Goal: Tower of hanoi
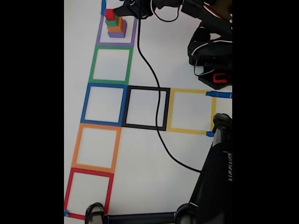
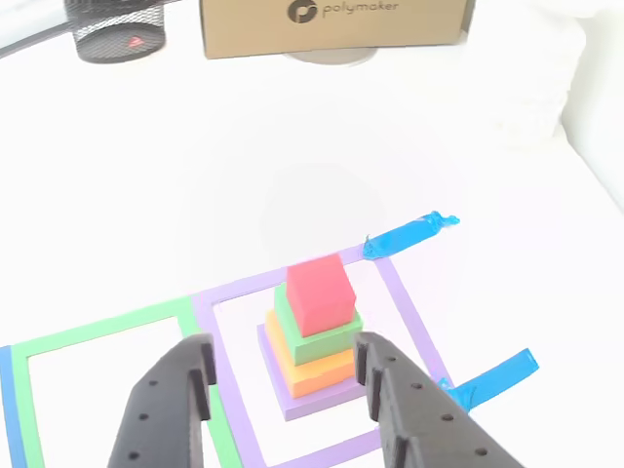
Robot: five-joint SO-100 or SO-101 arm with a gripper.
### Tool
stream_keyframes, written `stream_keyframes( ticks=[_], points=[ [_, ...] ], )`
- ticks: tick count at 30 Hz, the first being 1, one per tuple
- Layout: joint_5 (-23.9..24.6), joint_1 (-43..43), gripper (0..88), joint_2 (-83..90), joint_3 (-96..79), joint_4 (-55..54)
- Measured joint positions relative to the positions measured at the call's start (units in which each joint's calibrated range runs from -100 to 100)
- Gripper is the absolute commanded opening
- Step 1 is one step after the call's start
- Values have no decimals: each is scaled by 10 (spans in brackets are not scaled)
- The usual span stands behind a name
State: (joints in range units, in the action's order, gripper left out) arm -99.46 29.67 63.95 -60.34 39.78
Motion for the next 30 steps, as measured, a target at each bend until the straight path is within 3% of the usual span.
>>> stream_keyframes(
  ticks=[9, 30],
  points=[
    [-2, 50, 313, -15, -138, -209],
    [-5, 99, 328, -293, -168, -558]
  ],
)
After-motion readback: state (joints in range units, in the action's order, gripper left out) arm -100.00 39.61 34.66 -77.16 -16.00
